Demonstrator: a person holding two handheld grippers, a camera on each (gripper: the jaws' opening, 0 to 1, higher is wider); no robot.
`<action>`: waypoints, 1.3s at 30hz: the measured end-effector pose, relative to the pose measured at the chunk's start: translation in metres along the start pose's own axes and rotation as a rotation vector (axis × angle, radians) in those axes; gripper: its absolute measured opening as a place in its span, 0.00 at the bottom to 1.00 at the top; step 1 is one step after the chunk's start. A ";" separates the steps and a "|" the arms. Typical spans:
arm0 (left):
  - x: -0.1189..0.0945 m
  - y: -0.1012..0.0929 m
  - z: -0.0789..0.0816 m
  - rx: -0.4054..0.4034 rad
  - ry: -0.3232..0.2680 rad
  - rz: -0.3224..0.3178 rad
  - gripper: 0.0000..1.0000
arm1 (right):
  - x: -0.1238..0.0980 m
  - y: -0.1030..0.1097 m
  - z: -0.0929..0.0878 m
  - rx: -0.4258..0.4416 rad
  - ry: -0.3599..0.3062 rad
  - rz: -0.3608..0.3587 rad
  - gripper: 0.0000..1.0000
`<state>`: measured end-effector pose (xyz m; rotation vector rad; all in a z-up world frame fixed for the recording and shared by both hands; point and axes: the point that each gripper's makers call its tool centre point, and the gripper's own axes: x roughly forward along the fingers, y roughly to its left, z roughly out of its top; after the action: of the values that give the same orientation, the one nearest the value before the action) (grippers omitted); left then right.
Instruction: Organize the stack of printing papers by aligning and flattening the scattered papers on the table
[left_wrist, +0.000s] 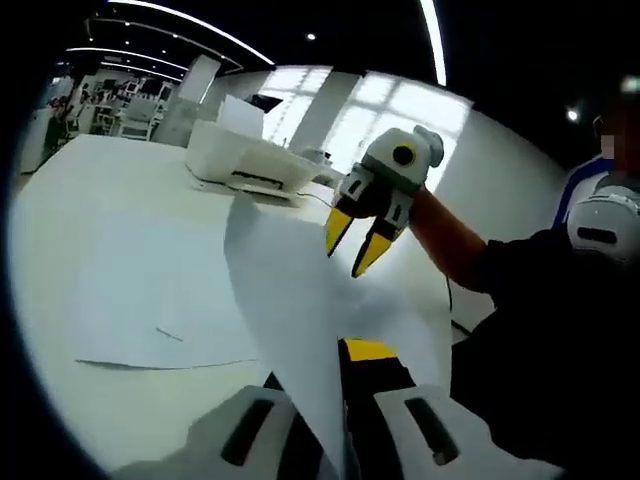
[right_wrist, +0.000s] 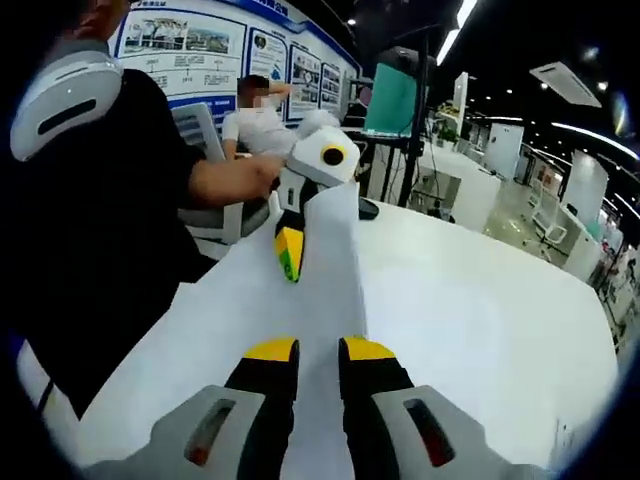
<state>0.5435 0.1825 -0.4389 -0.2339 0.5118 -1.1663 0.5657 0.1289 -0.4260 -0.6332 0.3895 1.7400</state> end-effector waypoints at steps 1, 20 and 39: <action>0.000 -0.002 0.000 0.014 0.003 -0.007 0.07 | -0.001 0.001 0.000 -0.003 0.005 -0.002 0.13; 0.007 -0.023 -0.001 0.176 0.058 -0.051 0.07 | -0.004 0.022 -0.019 -0.014 0.134 0.119 0.00; 0.002 -0.013 0.005 0.078 0.004 -0.030 0.21 | -0.006 0.012 -0.006 0.155 0.035 0.074 0.00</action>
<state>0.5359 0.1746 -0.4293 -0.1725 0.4672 -1.2133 0.5562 0.1172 -0.4281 -0.5435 0.5730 1.7511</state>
